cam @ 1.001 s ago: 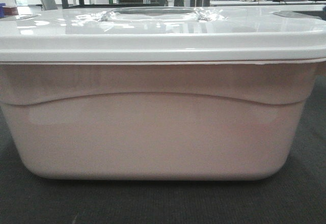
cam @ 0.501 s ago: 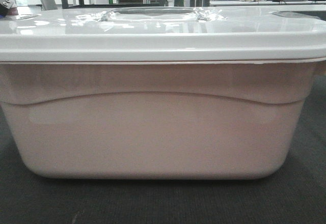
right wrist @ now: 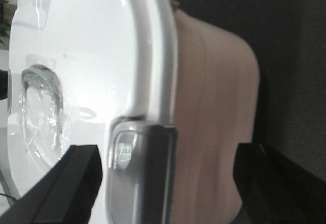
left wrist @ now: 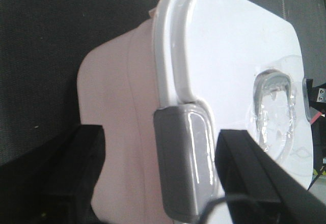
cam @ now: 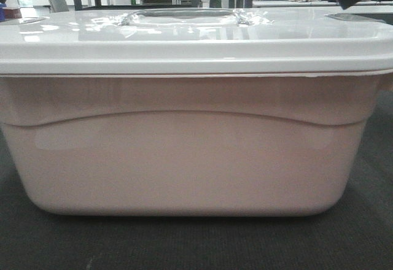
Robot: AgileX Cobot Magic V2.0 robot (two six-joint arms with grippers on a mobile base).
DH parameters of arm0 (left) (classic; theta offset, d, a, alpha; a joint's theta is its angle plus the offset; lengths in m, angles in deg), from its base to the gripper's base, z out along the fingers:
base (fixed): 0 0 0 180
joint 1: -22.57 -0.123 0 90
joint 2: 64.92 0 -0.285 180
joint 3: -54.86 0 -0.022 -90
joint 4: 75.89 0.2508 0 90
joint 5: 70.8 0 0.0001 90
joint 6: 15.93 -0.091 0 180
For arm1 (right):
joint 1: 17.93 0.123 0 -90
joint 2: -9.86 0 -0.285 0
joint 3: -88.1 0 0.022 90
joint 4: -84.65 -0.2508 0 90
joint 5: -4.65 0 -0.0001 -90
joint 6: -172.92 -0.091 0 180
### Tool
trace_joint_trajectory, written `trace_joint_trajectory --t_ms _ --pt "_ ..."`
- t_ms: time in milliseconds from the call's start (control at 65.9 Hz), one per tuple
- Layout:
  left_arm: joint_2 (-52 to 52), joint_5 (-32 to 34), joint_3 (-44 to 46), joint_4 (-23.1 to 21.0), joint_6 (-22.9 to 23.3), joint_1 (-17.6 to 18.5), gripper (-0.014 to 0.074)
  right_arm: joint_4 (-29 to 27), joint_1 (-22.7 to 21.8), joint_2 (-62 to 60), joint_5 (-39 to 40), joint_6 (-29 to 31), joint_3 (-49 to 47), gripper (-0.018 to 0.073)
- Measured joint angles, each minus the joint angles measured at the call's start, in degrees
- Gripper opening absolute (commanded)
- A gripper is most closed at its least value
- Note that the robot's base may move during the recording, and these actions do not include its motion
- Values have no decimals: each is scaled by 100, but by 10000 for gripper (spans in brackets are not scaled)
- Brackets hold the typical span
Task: Grab white bin and place on right shelf
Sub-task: 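Close both grippers on the bin's end handles under the white lid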
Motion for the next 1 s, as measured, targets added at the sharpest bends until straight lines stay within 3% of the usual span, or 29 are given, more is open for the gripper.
trace_joint_trajectory --t_ms 243,758,1001 --pt "0 0 0 0 0 326 369 -23 111 0 2 3 0 623" --pt "0 0 0 10 -9 362 369 -85 348 0 12 12 0 623" --pt "15 0 0 123 -9 557 369 -95 445 0 12 24 0 623"
